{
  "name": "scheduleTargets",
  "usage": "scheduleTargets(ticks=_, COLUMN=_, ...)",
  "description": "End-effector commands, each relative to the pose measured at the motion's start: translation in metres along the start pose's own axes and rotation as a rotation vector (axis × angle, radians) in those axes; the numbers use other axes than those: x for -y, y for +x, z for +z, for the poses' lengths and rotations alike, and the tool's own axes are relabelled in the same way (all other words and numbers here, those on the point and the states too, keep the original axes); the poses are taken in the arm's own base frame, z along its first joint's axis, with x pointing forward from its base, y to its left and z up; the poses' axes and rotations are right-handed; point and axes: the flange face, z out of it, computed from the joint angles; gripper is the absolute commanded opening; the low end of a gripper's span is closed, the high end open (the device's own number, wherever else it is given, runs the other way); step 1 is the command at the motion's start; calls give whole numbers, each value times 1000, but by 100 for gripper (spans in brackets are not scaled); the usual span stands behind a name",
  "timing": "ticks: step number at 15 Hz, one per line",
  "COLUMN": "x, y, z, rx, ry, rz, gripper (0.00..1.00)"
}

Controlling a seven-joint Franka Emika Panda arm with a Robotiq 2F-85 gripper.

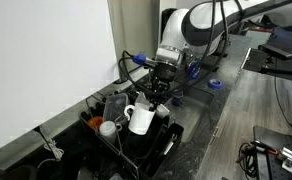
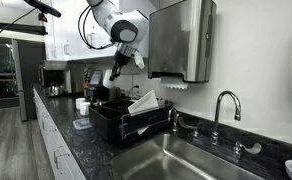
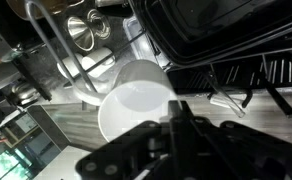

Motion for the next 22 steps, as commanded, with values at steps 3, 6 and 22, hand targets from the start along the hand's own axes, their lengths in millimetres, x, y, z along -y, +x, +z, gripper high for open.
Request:
scheduleTargets(ticks=3, x=0, y=-6, z=-1, rx=14, ry=-4, rz=-4, gripper=33)
scheduleTargets(ticks=6, x=0, y=-6, z=-2, rx=14, ry=-4, rz=-2, gripper=56)
scheduleTargets(ticks=22, x=40, y=9, z=-75, rx=179, ry=-35, rz=266, gripper=100)
